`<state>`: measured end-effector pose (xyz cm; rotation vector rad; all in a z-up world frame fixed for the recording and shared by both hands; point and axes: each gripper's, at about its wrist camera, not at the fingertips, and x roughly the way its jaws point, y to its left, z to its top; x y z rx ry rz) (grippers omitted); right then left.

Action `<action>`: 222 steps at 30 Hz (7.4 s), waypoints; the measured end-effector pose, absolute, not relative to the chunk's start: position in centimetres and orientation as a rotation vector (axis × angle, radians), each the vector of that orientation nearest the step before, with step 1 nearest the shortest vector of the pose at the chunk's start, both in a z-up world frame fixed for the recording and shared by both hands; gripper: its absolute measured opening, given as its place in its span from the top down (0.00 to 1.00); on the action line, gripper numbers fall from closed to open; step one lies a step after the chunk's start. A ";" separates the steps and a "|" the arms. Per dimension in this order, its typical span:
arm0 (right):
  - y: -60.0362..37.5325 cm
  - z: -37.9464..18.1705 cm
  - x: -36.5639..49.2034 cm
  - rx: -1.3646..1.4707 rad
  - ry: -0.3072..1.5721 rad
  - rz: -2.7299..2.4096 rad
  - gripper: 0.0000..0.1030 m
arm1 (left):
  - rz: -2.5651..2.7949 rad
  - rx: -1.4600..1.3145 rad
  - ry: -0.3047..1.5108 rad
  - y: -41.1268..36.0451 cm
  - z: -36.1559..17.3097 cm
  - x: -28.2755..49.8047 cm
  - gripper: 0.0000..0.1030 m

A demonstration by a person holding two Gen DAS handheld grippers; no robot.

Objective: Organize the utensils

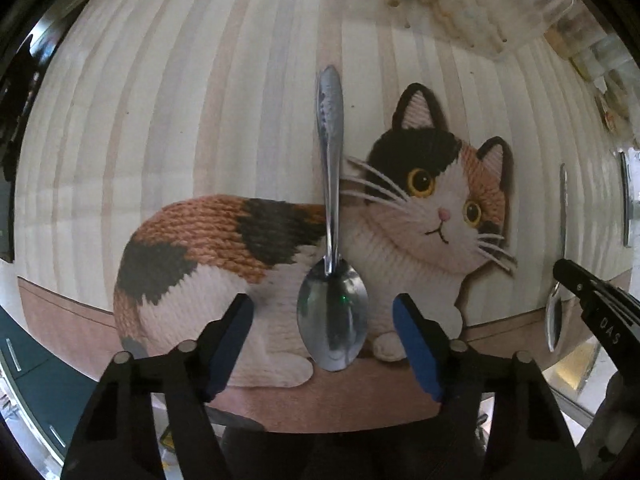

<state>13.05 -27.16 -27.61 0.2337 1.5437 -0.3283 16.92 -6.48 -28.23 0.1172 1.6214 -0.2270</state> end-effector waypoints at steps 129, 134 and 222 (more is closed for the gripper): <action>-25.9 -15.6 30.6 0.045 1.211 -0.254 0.02 | 0.001 0.142 1.201 -7.6 -13.7 33.3 0.00; -26.1 -14.2 29.1 0.027 1.167 -0.260 0.00 | 0.029 0.117 1.178 -7.5 -12.8 31.7 0.00; -20.6 6.3 6.8 0.029 0.821 -0.274 0.00 | -0.074 0.072 0.875 -2.0 5.7 10.6 0.00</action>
